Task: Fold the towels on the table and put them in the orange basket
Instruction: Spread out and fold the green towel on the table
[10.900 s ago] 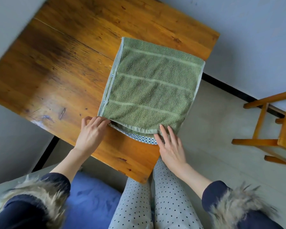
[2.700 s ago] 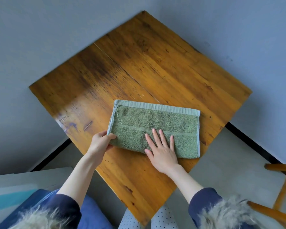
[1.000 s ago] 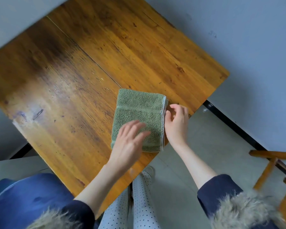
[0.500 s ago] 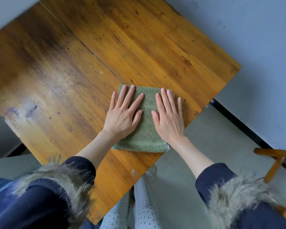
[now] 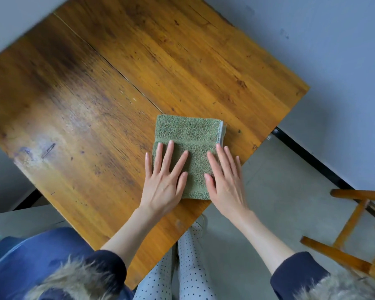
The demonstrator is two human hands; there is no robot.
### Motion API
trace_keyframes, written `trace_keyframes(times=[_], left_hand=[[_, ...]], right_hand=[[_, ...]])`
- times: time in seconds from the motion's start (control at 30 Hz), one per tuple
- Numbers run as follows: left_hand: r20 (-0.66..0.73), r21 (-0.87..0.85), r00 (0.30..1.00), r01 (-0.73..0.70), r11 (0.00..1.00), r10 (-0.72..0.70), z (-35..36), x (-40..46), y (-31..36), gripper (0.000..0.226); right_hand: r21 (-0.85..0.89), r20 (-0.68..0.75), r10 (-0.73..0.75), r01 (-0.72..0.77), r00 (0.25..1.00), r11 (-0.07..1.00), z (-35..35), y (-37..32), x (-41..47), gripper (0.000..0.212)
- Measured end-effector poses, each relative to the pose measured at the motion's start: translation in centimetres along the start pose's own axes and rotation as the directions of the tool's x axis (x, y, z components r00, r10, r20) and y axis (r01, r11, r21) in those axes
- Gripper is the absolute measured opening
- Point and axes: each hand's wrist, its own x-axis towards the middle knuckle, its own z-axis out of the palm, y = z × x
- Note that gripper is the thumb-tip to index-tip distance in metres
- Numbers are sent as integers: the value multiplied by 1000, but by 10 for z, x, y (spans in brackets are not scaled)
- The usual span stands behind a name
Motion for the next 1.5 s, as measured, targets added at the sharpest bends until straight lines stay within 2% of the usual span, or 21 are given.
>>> trace_keyframes(times=[0.07,0.13,0.2,0.27,0.37,0.47,0.53,0.63,0.7,0.77,0.83,0.9,1.0,1.1,1.23,1.5], left_hand=[[-64,-139,997,35,990,-44,-6,5,-2,49],[-131,-305,982,92,948,-137,-14,10,-7,44],[-104,-460,959,190,867,-265,-24,16,-12,39],[-65,-521,939,256,814,-338,-31,21,-19,36],[37,-594,902,366,716,-430,-39,25,-24,35],[294,-706,808,544,454,-511,-46,29,-28,38],[450,-728,745,625,281,-492,-51,31,-32,36],[611,-701,681,703,125,-405,-58,29,-37,34],[674,-682,656,729,56,-339,-61,25,-42,33],[711,-672,650,740,12,-268,-61,22,-48,36],[716,-675,660,738,14,-226,-61,20,-49,41],[698,-689,683,722,57,-215,-60,18,-44,42],[654,-722,717,687,84,-243,-55,12,-34,40],[622,-754,737,655,50,-266,-52,0,-30,41],[580,-791,751,612,0,-315,-61,-20,-35,42],[441,-878,746,475,-65,-499,-99,-99,-56,45]], right_hand=[[89,-68,113,-107,991,990,-6,-2,4,43],[221,-59,329,-309,943,925,-13,-5,9,39],[333,75,545,-536,835,776,-20,-5,18,41],[394,242,653,-688,717,610,-23,-4,30,43],[436,422,649,-769,633,467,-27,0,46,38],[424,504,639,-811,581,403,-30,1,55,38],[412,542,633,-831,553,374,-33,2,59,33],[401,632,588,-862,505,308,-35,2,60,33],[408,653,561,-860,509,306,-36,3,60,26],[446,630,539,-829,559,338,-38,2,60,13],[478,598,512,-787,617,390,-41,-1,60,10],[503,590,472,-755,655,420,-43,-2,59,12],[544,631,403,-748,663,380,-50,0,56,31],[551,685,315,-749,658,367,-59,0,55,31],[522,712,235,-723,661,453,-68,-12,62,38],[552,701,11,-551,714,626,-84,-80,66,47]])
